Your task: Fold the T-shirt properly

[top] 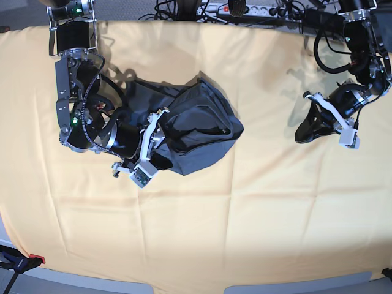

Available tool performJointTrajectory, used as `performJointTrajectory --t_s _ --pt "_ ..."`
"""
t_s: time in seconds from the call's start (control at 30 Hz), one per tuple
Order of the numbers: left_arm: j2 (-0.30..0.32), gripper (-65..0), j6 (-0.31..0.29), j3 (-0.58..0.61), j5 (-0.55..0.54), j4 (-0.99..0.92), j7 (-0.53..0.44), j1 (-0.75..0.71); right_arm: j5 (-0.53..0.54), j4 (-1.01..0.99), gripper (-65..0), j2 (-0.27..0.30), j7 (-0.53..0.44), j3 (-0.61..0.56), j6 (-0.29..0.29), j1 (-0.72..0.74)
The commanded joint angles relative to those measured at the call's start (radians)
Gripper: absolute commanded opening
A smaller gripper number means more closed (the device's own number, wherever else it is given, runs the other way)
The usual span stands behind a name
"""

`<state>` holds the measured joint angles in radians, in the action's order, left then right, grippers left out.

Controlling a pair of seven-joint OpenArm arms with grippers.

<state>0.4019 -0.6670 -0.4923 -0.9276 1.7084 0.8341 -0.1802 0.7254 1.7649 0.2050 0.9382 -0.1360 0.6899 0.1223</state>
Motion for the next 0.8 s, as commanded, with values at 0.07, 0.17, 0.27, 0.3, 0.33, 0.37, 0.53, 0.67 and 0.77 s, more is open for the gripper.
performJointTrajectory --t_s 0.07,0.17,0.27,0.3,0.33,0.37,0.53,0.67,0.77 --pt "0.016 -65.0 -0.01 -0.007 -0.021 0.018 -0.022 0.009 0.064 0.016 -35.4 0.005 -0.026 0.003 0.008 0.022" --pt "0.016 -65.0 -0.01 -0.007 -0.02 0.018 -0.022 0.009 0.028 0.016 -42.5 -0.004 -0.026 0.003 0.008 0.022" --pt "0.016 -65.0 -0.01 -0.007 -0.021 0.018 -0.023 0.009 -0.05 0.016 -57.1 -0.029 -0.026 0.003 0.008 0.021" --pt "0.016 -65.0 -0.01 -0.007 -0.022 0.018 -0.023 0.009 -0.055 0.016 -59.2 -0.034 -0.026 0.003 0.008 0.022" --pt "0.016 -65.0 -0.01 -0.007 -0.026 0.018 -0.023 0.009 -0.048 0.016 -59.1 -0.034 -0.026 0.003 0.008 0.021" --pt "0.016 -65.0 -0.01 -0.007 -0.028 0.018 -0.023 0.009 -0.045 0.016 -58.9 -0.034 -0.026 0.003 0.008 0.022" --pt "0.016 -65.0 -0.01 -0.007 -0.027 0.018 -0.023 0.009 -0.042 0.016 -65.0 -0.042 -0.031 0.003 0.008 0.022" --pt "0.016 -65.0 -0.01 -0.007 -0.027 0.018 -0.023 0.009 0.022 0.018 -65.0 -0.08 -0.091 0.003 0.008 0.022" --pt "0.016 -65.0 -0.01 -0.007 -0.028 0.018 -0.023 0.009 0.02 0.018 -65.0 -0.132 -0.116 0.003 0.008 0.026"
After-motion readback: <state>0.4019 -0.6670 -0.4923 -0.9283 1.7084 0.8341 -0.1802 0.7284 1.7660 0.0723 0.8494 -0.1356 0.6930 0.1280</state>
